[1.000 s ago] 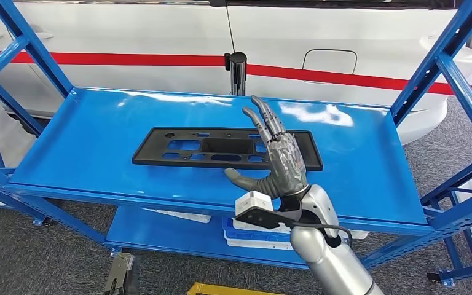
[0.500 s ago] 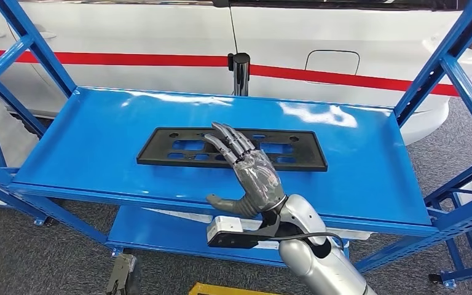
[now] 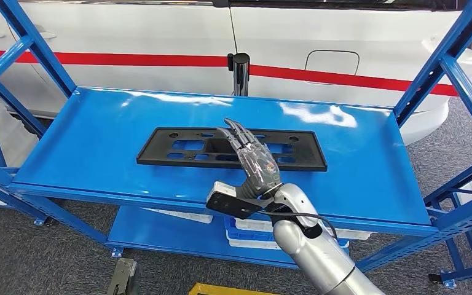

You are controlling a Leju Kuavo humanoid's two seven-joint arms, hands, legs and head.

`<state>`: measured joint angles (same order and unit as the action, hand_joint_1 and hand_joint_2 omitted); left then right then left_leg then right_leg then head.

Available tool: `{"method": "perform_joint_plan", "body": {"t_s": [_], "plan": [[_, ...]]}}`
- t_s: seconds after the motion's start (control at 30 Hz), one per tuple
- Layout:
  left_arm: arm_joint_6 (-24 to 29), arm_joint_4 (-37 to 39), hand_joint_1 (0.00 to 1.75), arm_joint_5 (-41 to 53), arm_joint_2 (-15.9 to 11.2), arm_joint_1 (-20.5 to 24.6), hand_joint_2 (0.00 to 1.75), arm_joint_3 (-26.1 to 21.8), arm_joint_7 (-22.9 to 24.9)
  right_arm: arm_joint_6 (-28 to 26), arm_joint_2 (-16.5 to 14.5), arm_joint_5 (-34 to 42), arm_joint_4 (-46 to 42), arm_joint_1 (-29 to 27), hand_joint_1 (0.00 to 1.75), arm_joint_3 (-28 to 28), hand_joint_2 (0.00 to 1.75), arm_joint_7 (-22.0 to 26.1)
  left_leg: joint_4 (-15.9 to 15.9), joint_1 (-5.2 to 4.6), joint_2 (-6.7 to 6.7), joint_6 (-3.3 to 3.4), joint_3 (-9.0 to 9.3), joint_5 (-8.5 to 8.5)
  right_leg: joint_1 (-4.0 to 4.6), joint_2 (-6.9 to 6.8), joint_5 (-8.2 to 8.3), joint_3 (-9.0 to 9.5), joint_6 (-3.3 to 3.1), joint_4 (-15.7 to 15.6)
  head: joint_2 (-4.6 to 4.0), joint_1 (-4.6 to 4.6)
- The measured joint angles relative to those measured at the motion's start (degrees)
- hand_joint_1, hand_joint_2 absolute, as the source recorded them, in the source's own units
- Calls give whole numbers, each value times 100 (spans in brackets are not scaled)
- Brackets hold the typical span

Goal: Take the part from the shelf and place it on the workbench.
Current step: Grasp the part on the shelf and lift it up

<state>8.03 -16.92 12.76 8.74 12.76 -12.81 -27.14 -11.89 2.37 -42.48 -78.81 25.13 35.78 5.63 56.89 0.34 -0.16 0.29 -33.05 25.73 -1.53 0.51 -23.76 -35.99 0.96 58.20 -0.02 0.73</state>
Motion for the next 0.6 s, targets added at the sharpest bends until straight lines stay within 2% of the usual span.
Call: {"method": "perform_joint_plan", "body": {"t_s": [0.33,0.6], "plan": [[36,0,0,-4,-2,10,0,-3,-43,-170,-42,133,616,56,0,-497,175,-5,1,-3,0,1,0,1,-5,-1,0,0,1,0,0,1],[32,0,0,0,-1,10,0,-3,-52,-232,-47,138,923,82,0,-643,175,59,1,-3,0,2,1,1,-5,-1,0,0,1,0,0,1]]}}
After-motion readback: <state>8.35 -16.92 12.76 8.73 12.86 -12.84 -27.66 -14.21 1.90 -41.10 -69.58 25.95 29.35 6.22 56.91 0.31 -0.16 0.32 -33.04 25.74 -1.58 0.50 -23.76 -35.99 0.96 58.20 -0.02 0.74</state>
